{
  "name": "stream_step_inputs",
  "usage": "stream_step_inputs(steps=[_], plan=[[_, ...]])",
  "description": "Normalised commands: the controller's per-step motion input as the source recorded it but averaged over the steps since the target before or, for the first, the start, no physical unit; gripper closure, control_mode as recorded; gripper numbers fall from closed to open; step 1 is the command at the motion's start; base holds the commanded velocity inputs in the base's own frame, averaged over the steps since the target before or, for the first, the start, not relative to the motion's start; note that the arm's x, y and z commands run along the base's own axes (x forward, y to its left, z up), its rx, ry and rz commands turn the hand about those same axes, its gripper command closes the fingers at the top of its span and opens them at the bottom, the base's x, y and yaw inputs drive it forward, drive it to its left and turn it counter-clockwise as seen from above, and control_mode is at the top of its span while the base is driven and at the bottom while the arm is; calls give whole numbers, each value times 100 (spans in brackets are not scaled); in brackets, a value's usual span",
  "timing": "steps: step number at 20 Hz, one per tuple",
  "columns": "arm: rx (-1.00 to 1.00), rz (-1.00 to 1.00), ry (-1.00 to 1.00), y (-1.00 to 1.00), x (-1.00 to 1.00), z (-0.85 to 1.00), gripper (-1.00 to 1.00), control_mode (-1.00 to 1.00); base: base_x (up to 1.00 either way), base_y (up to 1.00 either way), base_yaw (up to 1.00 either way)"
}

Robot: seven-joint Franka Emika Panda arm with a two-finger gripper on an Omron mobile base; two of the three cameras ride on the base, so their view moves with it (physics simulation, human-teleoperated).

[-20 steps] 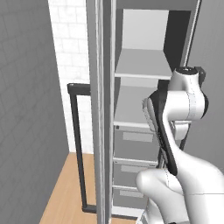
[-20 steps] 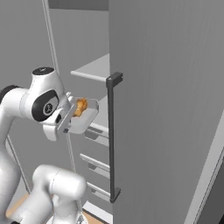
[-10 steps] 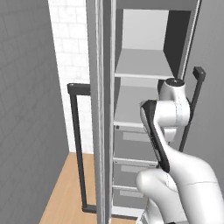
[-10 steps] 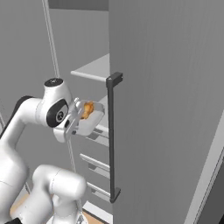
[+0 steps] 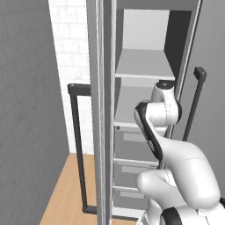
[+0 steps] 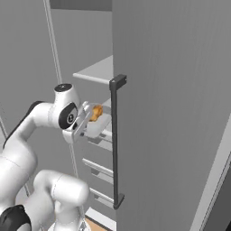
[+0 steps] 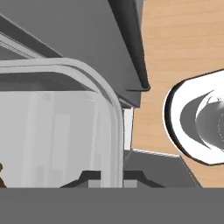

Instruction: Take the meat container that has the chicken drumstick and place it on the second highest rack of the freezer. Then take the vegetable container that has the corn and lime and place it on the highest rack of the freezer.

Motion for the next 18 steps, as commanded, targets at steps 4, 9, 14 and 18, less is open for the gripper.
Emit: stream_step_inputs(steps=[4, 9, 14, 18], plan=[[0, -4, 0, 0, 27, -37, 100, -100, 0, 0, 0], [0, -5, 0, 0, 38, -27, 100, -100, 0, 0, 0], [0, -4, -6, 0, 53, -1, 100, -100, 0, 0, 0], [0, 0, -9, -10, 50, -9, 100, -100, 0, 0, 0]])
